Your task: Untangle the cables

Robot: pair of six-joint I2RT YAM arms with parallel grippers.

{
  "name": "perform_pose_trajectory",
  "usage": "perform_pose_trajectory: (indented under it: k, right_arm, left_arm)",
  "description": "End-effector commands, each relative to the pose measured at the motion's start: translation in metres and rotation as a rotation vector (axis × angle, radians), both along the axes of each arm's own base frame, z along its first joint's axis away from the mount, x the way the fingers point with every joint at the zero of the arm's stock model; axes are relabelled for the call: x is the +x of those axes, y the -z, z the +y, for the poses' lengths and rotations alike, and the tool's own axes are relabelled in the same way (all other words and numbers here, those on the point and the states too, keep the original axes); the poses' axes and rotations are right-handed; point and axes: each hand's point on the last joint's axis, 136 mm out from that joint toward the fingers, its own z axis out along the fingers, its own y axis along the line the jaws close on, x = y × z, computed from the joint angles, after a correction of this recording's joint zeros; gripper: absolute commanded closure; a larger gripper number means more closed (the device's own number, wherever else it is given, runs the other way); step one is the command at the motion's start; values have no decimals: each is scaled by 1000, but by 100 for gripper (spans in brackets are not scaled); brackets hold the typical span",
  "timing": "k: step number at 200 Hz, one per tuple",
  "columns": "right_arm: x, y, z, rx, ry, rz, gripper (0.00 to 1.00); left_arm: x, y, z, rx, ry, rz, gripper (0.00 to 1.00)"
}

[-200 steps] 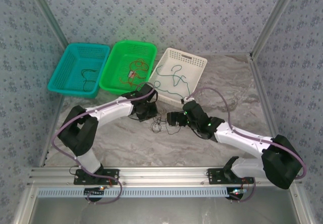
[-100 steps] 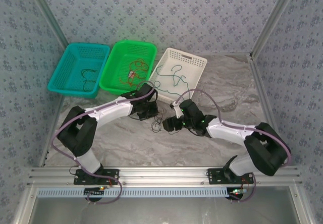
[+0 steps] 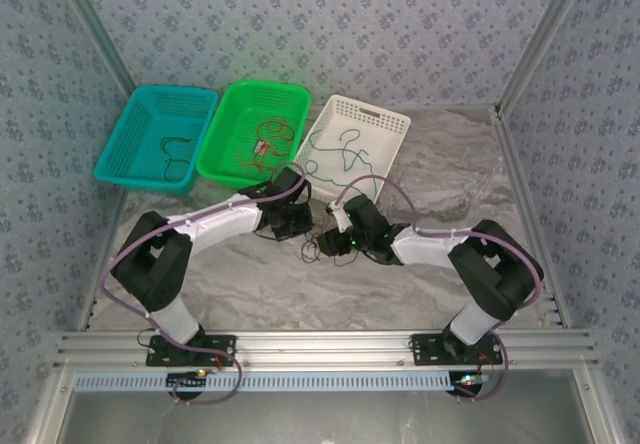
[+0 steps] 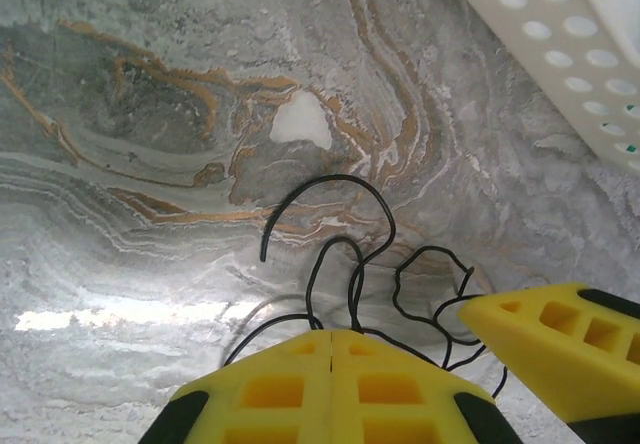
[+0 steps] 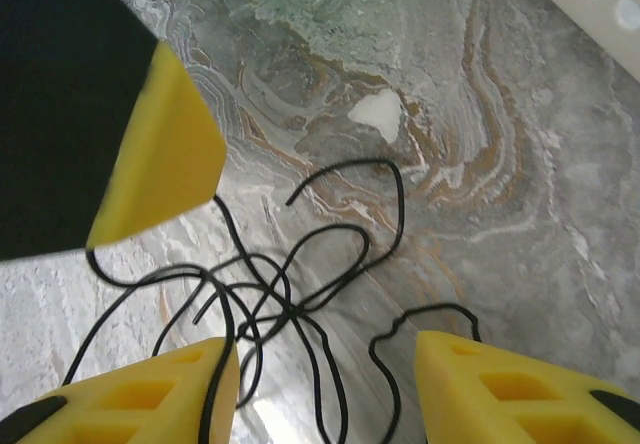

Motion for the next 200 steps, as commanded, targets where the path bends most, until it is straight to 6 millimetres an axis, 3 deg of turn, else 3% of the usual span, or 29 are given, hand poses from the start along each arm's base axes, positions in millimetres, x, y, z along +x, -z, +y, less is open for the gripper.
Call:
perform_pose_trajectory:
  k: [1,32,61,80,95,142,174,200]
  right_arm:
    - [12,-10,15,33,20,-53,54]
    - [19,-13,10,10,97,-86,76]
    - [24,-24,-14,6,243,-108,100]
    - [29,-33,-34,34,379,-69,100]
    - [25,-46,-32,110,384,-57,100]
    - [22,-71,-26,146,371,-71,100]
    - [27,-77,-41,186,465,-44,100]
    - [18,-84,-34,247,394,-54,98]
  left_arm:
    - [-1,-12,0,-33,13,-25,100]
    - [0,-14,4,-33,13,-45,100]
    - [-1,-17,15,-8,2,-88,100]
    - [-3,-15,24,-3,7,-110,100]
    - [-2,-21,22,-64,22,-141,100]
    - [8,-72,2,-259,103,-299,100]
    - [10,-98,14,-247,99,-405,100]
    - [9,-123,19,-284,114,-491,100]
